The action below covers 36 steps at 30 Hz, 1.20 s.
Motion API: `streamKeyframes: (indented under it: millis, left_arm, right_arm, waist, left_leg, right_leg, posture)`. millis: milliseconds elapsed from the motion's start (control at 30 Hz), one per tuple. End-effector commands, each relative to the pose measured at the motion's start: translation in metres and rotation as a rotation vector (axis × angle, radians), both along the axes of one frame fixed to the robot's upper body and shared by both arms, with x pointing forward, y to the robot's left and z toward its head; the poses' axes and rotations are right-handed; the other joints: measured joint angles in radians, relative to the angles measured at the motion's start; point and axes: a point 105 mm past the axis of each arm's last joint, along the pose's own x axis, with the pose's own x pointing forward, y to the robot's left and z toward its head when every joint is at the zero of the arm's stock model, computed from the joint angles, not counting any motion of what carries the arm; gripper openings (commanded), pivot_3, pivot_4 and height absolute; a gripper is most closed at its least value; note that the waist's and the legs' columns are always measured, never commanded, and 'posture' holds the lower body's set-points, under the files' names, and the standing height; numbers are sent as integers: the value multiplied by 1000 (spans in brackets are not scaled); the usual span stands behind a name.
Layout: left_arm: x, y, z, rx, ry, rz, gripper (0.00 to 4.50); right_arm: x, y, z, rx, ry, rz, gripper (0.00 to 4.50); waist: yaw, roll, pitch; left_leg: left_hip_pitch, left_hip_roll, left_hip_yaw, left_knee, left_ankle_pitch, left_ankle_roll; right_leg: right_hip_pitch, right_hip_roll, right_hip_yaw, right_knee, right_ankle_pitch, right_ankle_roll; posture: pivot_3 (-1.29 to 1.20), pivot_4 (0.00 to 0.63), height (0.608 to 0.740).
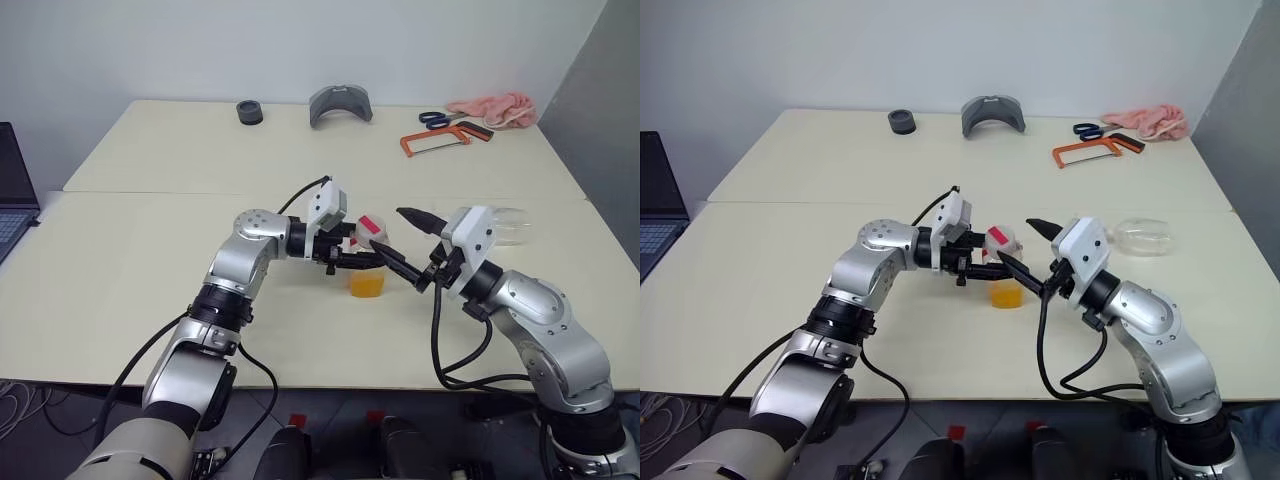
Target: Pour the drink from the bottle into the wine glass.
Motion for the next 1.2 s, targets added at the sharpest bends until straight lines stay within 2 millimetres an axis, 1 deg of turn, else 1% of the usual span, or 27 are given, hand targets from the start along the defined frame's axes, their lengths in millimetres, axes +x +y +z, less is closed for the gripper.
streamKeyframes:
  millis: [33, 300, 500, 867, 1000, 1200]
  left_arm:
    - [-3, -1, 7, -1, -33, -29, 2192]
    - [-2, -1, 7, 0, -36, -28, 2192]
    - [-1, -1, 8, 0, -39, -24, 2192]
    - [1, 1, 12, 0, -41, -33, 2192]
    - [0, 1, 15, -6, -41, -46, 2192]
    - [-2, 1, 18, -5, -38, -70, 2192]
  right_arm:
    - [5, -17, 8, 10, -27, -71, 3478]
    - [2, -18, 7, 3, -16, -54, 3478]
    - [-6, -12, 6, 9, 10, 3, 3478]
    - [-17, -21, -1, -8, 98, 60, 3478]
    - [-21, -21, 1, 12, 118, 92, 3478]
    - [-20, -20, 10, 29, 91, 101, 3478]
  waist:
    - [0, 0, 0]
    - [0, 0, 0]
    - [0, 0, 0]
    - [0, 0, 0]
    - [0, 0, 0]
    - [0, 0, 0]
  left_leg:
    - [0, 0, 0, 0, 0, 0]
    - [0, 0, 2, 0, 0, 0]
    - [0, 0, 3, 0, 0, 0]
    - [0, 0, 4, 0, 0, 0]
    - [0, 0, 4, 0, 0, 0]
    - [0, 0, 4, 0, 0, 0]
  right_leg:
    - [0, 0, 0, 0, 0, 0]
    - [0, 0, 0, 0, 0, 0]
    - [0, 0, 0, 0, 0, 0]
    - [0, 0, 0, 0, 0, 0]
    - [0, 0, 0, 0, 0, 0]
    - [0, 0, 0, 0, 0, 0]
  posture:
    - [0, 150, 740]
    - [0, 150, 740]
    - [0, 150, 740]
    - [0, 150, 740]
    - [0, 150, 740]
    - [0, 150, 740]
